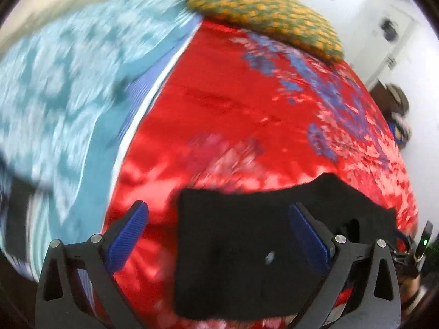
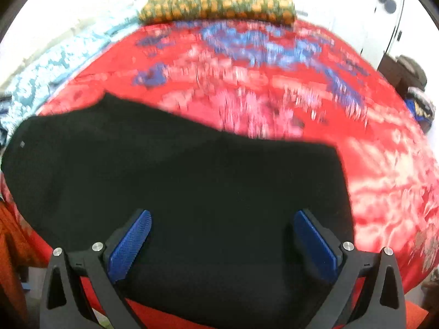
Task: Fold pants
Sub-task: 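Open the left tool and hold both tools over the folded trousers, then grasp the trouser end with the left tool and fold it over the stack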
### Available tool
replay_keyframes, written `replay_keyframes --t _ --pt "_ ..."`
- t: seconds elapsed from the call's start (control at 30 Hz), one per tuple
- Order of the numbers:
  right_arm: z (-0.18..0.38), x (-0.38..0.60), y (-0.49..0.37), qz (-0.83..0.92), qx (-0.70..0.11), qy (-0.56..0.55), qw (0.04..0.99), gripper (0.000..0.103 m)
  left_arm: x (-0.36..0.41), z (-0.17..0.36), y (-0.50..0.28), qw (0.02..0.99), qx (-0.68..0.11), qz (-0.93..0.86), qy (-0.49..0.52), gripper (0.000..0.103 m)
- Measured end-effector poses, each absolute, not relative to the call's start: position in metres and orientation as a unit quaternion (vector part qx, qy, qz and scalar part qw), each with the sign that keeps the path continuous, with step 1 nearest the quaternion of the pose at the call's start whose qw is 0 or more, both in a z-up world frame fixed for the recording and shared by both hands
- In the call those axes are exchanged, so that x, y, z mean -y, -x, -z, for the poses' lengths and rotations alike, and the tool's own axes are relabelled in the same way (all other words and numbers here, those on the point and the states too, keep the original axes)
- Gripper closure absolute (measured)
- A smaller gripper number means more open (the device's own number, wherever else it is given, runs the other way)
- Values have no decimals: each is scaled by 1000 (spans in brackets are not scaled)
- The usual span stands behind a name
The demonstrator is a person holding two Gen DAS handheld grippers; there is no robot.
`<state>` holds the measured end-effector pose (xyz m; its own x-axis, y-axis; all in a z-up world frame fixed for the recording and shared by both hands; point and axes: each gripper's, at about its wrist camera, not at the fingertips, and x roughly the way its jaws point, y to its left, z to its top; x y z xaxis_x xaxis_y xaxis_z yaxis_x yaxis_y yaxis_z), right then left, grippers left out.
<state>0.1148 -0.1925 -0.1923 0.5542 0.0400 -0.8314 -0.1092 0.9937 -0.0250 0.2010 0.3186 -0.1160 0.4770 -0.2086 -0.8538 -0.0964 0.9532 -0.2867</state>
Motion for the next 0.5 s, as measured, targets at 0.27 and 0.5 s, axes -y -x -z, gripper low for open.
replay_keyframes --t 0.27,0.5 --pt "137 206 -94 -34 -381 22 924 0 -314 188 -197 794 -577 34 189 2" --pt "144 230 -84 -18 -397 -10 918 0 -295 217 -194 778 -599 75 176 0"
